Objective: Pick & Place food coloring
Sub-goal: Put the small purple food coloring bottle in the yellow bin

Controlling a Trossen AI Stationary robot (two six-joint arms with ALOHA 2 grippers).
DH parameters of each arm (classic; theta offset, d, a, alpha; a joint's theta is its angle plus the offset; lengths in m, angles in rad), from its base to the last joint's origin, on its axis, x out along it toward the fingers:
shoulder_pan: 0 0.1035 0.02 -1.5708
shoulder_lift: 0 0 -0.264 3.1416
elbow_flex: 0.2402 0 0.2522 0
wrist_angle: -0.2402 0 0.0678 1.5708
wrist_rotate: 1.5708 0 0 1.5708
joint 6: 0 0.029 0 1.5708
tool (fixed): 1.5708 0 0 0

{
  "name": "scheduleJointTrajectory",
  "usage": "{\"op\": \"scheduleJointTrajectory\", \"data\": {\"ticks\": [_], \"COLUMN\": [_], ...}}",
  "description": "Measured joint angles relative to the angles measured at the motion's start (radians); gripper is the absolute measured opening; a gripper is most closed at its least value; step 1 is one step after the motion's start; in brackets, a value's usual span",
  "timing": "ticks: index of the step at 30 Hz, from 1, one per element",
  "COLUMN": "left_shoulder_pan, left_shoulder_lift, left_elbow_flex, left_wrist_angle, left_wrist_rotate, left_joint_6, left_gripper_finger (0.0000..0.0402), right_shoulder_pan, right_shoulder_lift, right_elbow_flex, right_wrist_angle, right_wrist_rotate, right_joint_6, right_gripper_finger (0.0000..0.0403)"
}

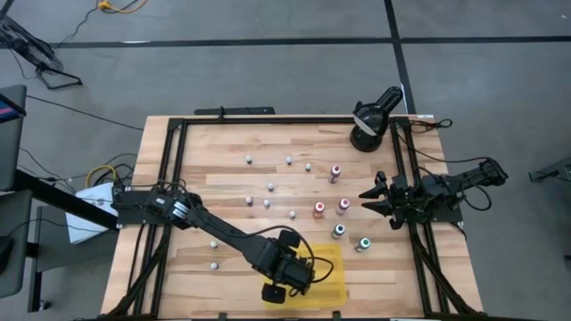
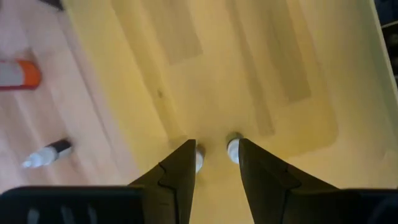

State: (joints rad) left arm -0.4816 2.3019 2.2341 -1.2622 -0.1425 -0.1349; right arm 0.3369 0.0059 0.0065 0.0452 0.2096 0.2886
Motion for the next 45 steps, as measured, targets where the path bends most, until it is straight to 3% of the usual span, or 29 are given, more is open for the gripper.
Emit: {"op": "scheduleJointTrajectory", "data": {"ticks": [19,23,31,37,45], "left_shoulder_pan": [0.049,0.06,0.072,0.085,0.082], "left_shoulder_lift": [-0.099,-0.178,-0.426,-0.593,-0.828], "left_elbow_flex": [-0.038,-0.168,-0.55,-0.759,-1.034], "left_wrist_angle": [-0.126,-0.056,0.121,0.158,0.176], "left_wrist_rotate": [-0.087,-0.088,-0.09,-0.085,-0.049], "left_joint_6": [0.038,0.035,-0.057,-0.107,0.047], "left_gripper_finger": [0.0114,0.0114,0.0114,0.0114,0.0114], "right_shoulder_pan": [0.0,0.0,0.0,0.0,0.0], "right_shoulder_lift": [0.0,0.0,0.0,0.0,0.0], "right_elbow_flex": [0.0,0.0,0.0,0.0,0.0], "right_wrist_angle": [0.0,0.0,0.0,0.0,0.0], "right_wrist_rotate": [0.0,0.0,0.0,0.0,0.0], "right_joint_6": [0.0,0.0,0.0,0.0,0.0], "right_gripper_finger": [0.0137,0.0139,0.0137,0.0139,0.0139]}}
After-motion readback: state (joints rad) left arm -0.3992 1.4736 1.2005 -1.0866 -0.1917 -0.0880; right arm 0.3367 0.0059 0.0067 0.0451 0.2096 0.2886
